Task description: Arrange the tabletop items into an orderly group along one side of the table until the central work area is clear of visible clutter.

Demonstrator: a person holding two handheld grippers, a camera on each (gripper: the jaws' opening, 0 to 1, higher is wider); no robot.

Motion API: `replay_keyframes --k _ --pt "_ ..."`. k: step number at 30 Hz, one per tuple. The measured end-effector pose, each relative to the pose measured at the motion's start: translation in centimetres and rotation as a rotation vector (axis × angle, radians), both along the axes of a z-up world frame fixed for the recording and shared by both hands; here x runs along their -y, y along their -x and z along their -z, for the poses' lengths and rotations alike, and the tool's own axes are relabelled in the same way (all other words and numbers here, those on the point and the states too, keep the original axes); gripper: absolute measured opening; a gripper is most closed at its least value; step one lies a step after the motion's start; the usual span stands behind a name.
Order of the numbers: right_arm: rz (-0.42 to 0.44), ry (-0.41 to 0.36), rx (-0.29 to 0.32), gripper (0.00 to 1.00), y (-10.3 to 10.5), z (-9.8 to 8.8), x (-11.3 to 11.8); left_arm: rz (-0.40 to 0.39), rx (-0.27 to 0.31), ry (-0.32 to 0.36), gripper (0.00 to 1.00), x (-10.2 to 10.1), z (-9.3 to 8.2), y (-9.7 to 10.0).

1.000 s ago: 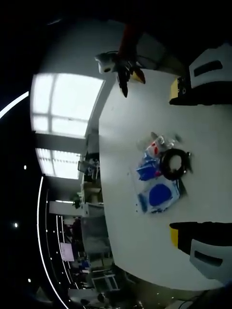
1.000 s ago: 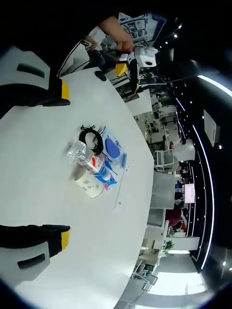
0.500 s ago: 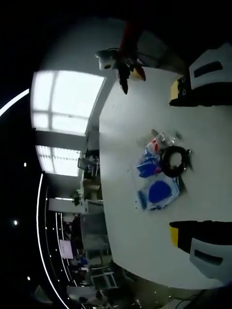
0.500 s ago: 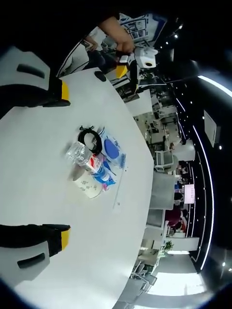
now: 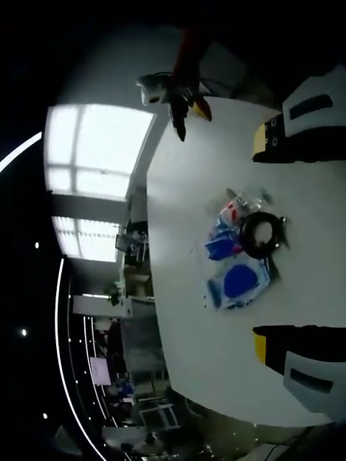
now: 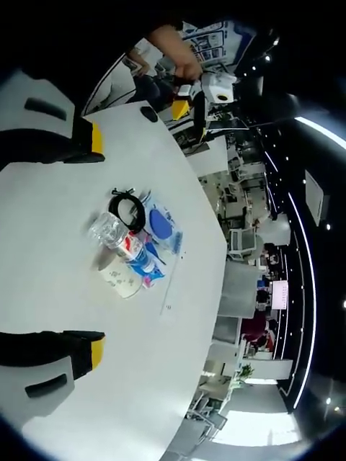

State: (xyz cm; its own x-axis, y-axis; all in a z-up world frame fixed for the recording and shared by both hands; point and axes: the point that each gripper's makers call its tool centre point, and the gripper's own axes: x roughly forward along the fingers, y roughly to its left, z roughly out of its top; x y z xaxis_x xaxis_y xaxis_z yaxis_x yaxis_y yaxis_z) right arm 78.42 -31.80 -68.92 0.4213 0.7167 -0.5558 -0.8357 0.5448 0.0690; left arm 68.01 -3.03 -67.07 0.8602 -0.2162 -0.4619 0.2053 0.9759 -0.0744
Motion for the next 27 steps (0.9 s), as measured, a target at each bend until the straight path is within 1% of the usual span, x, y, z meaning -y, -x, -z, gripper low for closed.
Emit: replay_keyframes --k 2,6,10,13,19,21,23,25,27 --pt "0.003 -0.003 0.001 0.92 -0.2 -0.2 -0.3 0.007 0.006 -0.002 0.89 -0.2 -0.3 -0.3" --pt "0.034 -0.018 -0.022 0.88 -0.4 -0.4 -0.8 0.026 0.021 -0.025 0.87 -0.7 -0.8 -1.1" --pt "0.04 0.003 -0.021 0.85 -0.4 0.0 -1.1 0.056 0.032 -0.038 0.84 -1.0 -1.2 -2.2" --pt "0.044 -0.003 -0.032 0.83 -0.1 0.2 -1.7 0.091 0.039 -0.066 0.82 -1.3 -1.5 -3.3" --pt "0.072 -0.024 -0.046 0.76 0.3 0.3 -2.8 0.134 0.045 -0.062 0.79 -2.3 -1.6 -5.0" --pt "0.089 -0.039 -0.056 0.74 0.5 0.3 -3.3 0.153 0.043 -0.072 0.78 -2.5 -1.5 -5.6" --pt "0.107 -0.048 -0.06 0.72 0.7 0.3 -3.8 0.173 0.041 -0.088 0.76 -3.1 -1.3 -6.5" --pt "0.119 -0.054 -0.064 0.7 0.8 0.4 -4.2 0.184 0.041 -0.093 0.74 -3.1 -1.3 -6.9" --pt "0.126 -0.057 -0.07 0.67 1.0 0.5 -4.7 0.197 0.044 -0.097 0.72 -3.8 -1.1 -7.8"
